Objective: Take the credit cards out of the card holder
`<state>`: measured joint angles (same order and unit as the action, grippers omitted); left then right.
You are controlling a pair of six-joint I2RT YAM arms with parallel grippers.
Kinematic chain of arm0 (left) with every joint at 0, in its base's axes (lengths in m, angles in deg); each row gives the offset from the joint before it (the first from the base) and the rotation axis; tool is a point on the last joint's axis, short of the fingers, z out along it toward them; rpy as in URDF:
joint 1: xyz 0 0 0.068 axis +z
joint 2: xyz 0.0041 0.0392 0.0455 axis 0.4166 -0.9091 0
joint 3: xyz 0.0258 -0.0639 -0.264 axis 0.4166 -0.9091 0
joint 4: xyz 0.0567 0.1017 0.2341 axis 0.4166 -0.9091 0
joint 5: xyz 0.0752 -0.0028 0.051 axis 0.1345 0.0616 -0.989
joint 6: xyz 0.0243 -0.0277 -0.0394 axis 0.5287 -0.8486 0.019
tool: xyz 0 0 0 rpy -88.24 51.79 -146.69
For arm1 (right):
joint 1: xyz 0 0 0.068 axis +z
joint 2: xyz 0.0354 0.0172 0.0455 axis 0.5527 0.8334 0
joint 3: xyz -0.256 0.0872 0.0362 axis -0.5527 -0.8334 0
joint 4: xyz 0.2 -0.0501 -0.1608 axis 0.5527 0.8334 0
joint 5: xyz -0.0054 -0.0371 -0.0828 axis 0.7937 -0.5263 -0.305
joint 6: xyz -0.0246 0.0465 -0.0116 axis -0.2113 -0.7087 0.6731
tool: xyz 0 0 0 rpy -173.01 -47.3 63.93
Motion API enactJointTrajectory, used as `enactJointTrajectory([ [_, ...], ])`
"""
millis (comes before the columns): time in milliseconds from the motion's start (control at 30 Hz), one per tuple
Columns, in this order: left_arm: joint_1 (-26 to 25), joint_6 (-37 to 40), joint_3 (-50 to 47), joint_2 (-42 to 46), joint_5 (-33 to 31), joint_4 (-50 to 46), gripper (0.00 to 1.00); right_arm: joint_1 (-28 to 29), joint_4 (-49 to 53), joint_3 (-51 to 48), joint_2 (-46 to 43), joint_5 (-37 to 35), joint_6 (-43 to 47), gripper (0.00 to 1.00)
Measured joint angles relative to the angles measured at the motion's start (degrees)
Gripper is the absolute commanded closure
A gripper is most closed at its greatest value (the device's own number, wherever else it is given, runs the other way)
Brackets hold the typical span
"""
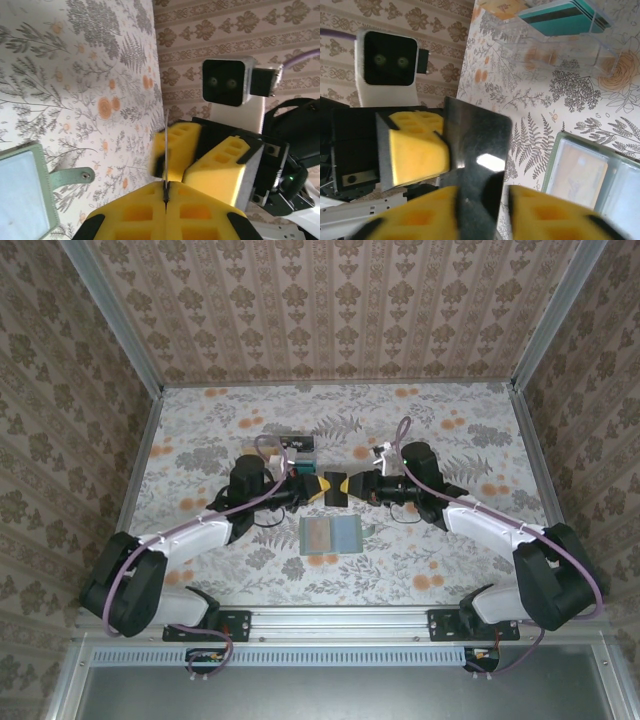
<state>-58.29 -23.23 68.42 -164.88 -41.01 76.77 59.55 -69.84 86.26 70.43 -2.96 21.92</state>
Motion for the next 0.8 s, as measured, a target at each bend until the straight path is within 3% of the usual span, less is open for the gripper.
enactJointTrajectory([
  [233,1.9,4.9,0.7,4.3,0.6,-8.3,1.00,0.1,4.3,0.0,-0.8,-2.0,2.7,0.00],
  [400,5.3,18.6,10.1,6.3,-1.4,-29.9,1.00,0.1,10.2,0.0,-4.7,-5.7,6.3,0.00],
  [567,9.4,36.5,23.1,6.3,-9.2,-50.0,1.00,0.1,15.4,0.0,-8.5,-9.4,9.6,0.00],
  [800,10.4,60.4,31.4,2.8,-22.8,-60.3,1.00,-0.5,19.6,0.3,-11.0,-12.1,12.3,0.00],
])
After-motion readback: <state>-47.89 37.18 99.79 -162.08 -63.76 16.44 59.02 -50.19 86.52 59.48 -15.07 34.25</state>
